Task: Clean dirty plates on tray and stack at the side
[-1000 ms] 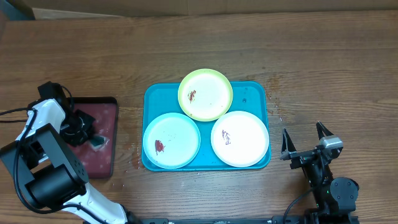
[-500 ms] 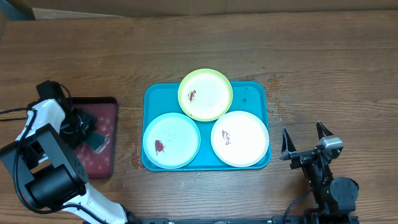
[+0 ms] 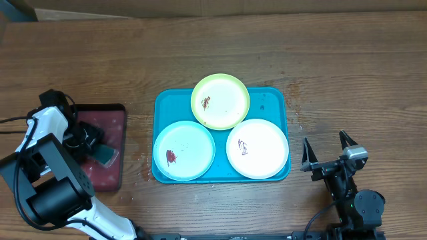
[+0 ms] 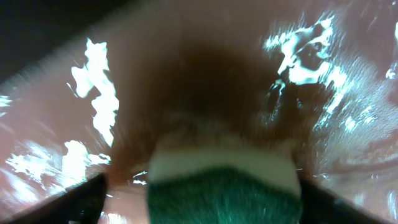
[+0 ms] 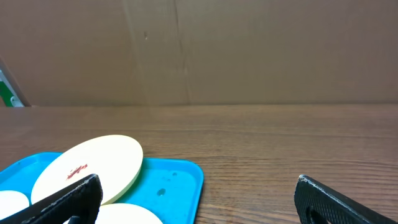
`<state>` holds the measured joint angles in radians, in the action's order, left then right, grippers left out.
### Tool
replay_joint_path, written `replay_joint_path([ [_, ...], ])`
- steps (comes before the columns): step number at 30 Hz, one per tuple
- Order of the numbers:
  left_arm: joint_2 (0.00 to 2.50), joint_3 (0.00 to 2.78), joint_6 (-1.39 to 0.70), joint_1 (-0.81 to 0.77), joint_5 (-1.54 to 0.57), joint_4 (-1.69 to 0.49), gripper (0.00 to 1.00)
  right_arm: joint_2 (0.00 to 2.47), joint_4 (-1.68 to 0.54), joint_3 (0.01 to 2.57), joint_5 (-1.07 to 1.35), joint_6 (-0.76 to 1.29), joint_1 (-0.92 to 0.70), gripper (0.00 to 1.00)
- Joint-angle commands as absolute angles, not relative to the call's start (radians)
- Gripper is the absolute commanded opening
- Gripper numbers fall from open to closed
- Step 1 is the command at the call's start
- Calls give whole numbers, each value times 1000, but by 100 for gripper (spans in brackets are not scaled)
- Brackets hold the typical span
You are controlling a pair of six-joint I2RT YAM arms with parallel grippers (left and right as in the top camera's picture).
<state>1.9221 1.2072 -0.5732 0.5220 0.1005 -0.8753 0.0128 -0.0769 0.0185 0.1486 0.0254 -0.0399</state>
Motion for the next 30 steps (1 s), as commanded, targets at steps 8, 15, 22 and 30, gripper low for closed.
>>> replay_joint_path([
  [8, 1964, 1179, -575, 517, -123, -968, 88, 3, -72, 8, 135, 22, -36, 100],
  [15, 1964, 1179, -575, 517, -89, -937, 16, 3, -72, 8, 135, 22, -36, 100],
  [22, 1964, 1179, -575, 517, 46, -919, 34, 3, -73, 8, 135, 22, -36, 100],
  [30, 1964, 1179, -571, 517, 87, -880, 100, 3, -72, 8, 135, 22, -36, 100],
])
